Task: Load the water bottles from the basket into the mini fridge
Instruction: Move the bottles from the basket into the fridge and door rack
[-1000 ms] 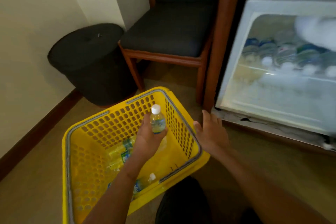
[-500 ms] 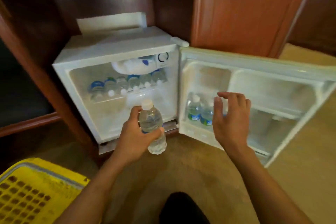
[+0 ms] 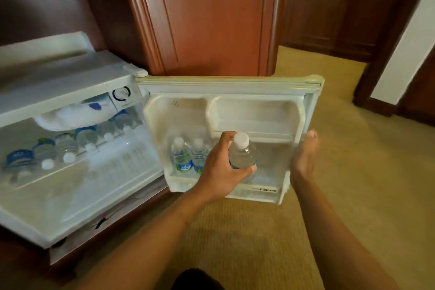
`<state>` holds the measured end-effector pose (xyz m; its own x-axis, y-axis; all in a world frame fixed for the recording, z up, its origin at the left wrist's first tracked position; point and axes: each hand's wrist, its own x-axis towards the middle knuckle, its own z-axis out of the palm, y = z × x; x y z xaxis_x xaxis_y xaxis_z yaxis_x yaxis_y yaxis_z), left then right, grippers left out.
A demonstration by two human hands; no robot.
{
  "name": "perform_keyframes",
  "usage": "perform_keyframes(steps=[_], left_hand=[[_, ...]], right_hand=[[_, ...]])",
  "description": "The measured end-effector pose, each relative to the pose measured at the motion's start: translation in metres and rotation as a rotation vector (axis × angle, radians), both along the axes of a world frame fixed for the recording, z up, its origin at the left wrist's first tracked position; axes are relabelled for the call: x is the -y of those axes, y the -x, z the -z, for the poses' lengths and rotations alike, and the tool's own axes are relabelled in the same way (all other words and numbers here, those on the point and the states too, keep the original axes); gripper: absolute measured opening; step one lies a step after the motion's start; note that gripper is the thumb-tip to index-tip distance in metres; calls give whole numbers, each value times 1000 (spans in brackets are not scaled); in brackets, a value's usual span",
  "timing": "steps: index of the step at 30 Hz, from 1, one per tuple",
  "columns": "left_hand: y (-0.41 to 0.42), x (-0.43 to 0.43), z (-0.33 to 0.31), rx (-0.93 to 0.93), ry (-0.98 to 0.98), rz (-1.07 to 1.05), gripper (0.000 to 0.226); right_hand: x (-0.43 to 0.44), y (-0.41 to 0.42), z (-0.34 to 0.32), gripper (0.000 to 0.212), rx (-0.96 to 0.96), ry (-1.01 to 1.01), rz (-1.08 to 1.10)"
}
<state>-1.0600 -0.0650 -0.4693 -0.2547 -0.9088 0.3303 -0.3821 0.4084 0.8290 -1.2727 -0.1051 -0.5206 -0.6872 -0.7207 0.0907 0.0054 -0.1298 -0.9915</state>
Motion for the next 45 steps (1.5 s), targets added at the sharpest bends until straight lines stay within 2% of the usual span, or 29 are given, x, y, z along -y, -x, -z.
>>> perform_keyframes(steps=[4,9,12,17,21,23,26,30,34,37,39,41,45], left_hand=[[26,13,30,80,28,-5,64],[49,21,57,158,90,-90,64],[65,31,60,255,118,-157,71],[76,47,75,356,28,-106,43],[80,57,80,354,15,-113,43],[81,59,85,353,30,-96,52],[81,60,91,345,30,-106,80],[83,58,88,415,7,-91,89],[75,53,86,456,18,-58,97],[62,43,82,371,40,-47,88],[44,34,75,306,59,-61,63],[16,23,69,221,79,-138,42],[-67,-16,52,165,133,-395,33]], right_hand=[[13,-6,18,69,57,41,-74],[17,-9,11,64,112,15,-10],[17,-9,12,64,111,16,-5],[17,-9,11,64,118,18,-4],[16,-11,11,62,139,15,11],[16,-10,13,63,136,24,11],[13,-11,15,62,117,42,-4],[10,-12,15,64,62,29,-29],[4,-16,20,77,16,-38,-34],[-24,-39,21,77,-89,-101,55],[-49,-64,24,67,-263,-135,60],[-69,-89,30,72,-441,-144,11],[-87,-150,31,66,-675,-93,-193]])
